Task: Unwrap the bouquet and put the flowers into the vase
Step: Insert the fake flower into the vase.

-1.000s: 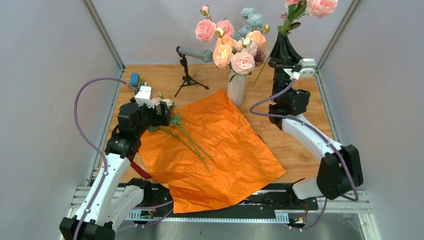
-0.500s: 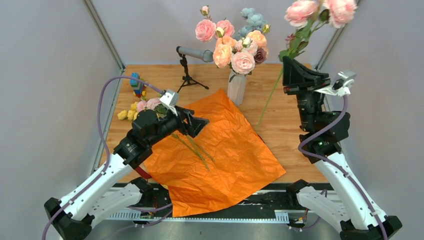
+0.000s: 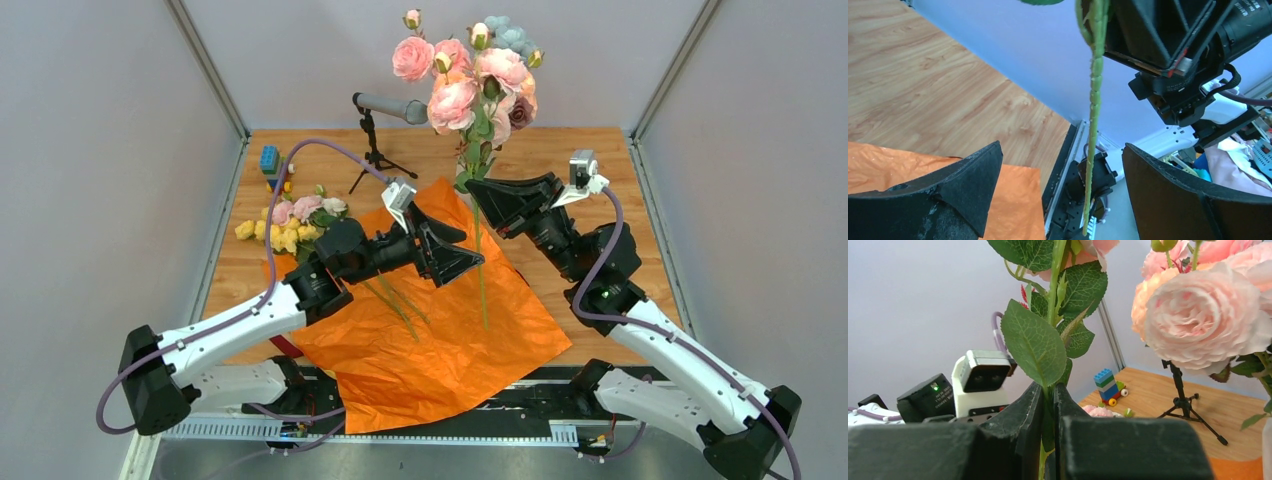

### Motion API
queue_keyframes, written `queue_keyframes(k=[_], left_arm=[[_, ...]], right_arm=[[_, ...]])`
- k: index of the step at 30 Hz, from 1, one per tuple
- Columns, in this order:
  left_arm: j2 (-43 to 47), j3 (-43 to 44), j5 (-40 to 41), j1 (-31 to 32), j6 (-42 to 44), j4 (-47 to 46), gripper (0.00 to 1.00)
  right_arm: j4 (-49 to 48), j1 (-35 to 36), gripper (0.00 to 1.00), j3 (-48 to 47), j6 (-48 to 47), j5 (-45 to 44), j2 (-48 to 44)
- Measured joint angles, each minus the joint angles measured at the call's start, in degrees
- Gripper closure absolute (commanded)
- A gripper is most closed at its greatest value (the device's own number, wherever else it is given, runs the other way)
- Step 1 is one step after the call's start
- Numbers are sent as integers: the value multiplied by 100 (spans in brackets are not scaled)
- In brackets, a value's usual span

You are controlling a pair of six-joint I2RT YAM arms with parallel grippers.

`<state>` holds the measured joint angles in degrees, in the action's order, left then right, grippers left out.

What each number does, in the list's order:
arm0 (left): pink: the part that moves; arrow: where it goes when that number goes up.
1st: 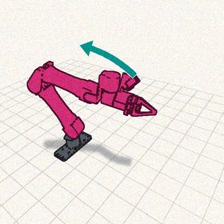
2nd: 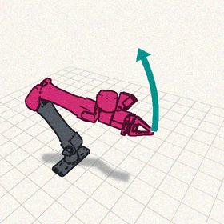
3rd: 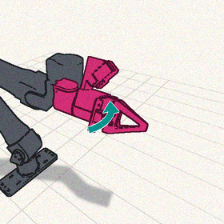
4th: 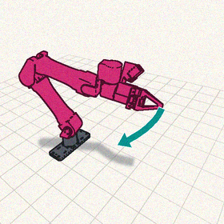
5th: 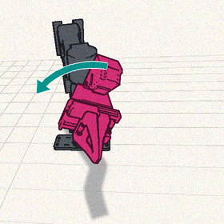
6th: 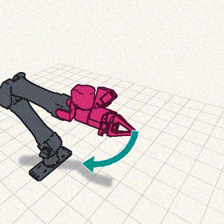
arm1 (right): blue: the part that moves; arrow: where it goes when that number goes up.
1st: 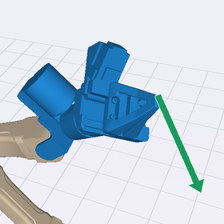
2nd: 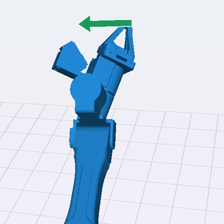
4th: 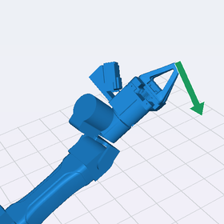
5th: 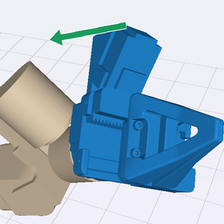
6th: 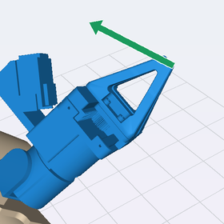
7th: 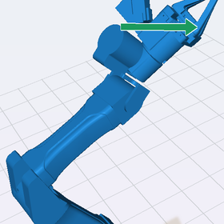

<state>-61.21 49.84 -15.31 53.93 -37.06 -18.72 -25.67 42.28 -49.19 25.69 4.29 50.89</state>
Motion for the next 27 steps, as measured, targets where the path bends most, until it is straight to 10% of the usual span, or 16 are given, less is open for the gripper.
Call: queue_keyframes(k=[5,13,27], left_arm=[[-299,76,-116,48,-175,-221,28],[-520,306,-334,238,-245,-393,100],[201,308,282,258,1484,1174,100]], right_arm=[[-245,46,100,0,20,79,66],[-199,79,99,-2,13,72,76],[2306,-9,15,-1119,-533,52,-44]])
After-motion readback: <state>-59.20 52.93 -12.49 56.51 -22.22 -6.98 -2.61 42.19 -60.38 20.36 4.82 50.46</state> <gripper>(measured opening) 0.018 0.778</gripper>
